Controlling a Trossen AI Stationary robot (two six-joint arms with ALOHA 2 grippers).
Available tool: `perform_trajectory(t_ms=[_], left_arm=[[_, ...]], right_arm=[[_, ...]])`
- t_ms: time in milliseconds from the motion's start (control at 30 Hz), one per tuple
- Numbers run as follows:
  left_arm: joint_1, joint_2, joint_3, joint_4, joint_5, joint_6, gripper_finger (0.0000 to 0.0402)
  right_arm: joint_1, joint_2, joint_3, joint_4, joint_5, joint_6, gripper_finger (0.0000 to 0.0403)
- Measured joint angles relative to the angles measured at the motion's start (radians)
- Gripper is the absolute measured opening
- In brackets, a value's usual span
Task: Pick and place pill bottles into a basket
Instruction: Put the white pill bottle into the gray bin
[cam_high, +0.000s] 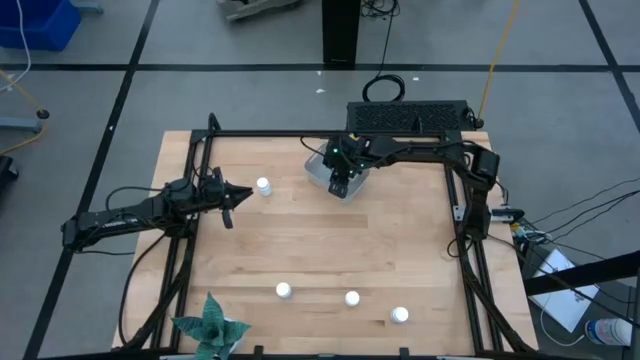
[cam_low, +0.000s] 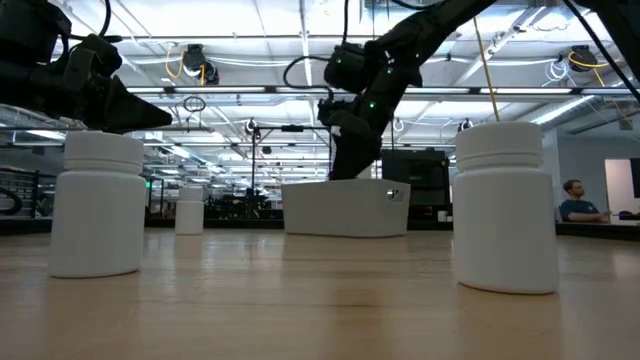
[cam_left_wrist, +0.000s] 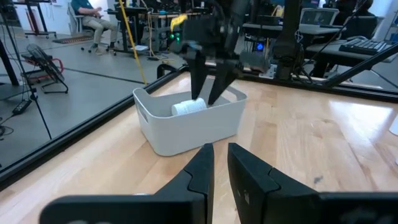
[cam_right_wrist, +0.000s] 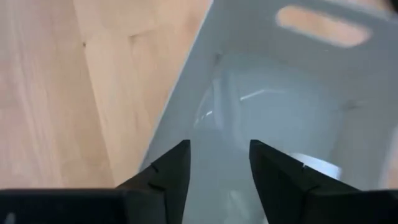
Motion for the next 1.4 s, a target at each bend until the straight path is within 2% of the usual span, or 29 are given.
perform_trajectory(t_ms=[200, 333, 767, 1400], left_arm=[[0.0, 0.0, 0.0, -0.001, 0.0, -0.001, 0.0051], [0.0, 0.0, 0.0, -0.005, 0.0, -0.001, 0.0051], [0.0, 0.0, 0.0, -0.006, 0.0, -0.001, 0.0051], [0.0, 0.0, 0.0, -0.006, 0.0, 0.0, 0.0051]], right_arm=[[-0.019, -0.025, 0.0, -0.087, 0.079, -0.013, 0.0167], [-0.044, -0.025, -0.001, -0.128, 0.087, -0.011, 0.0168], [-0.042, -0.003, -0.002, -0.111, 0.079, -0.001, 0.0187], [0.016, 0.025, -0.002, -0.101, 0.028, 0.055, 0.0187]])
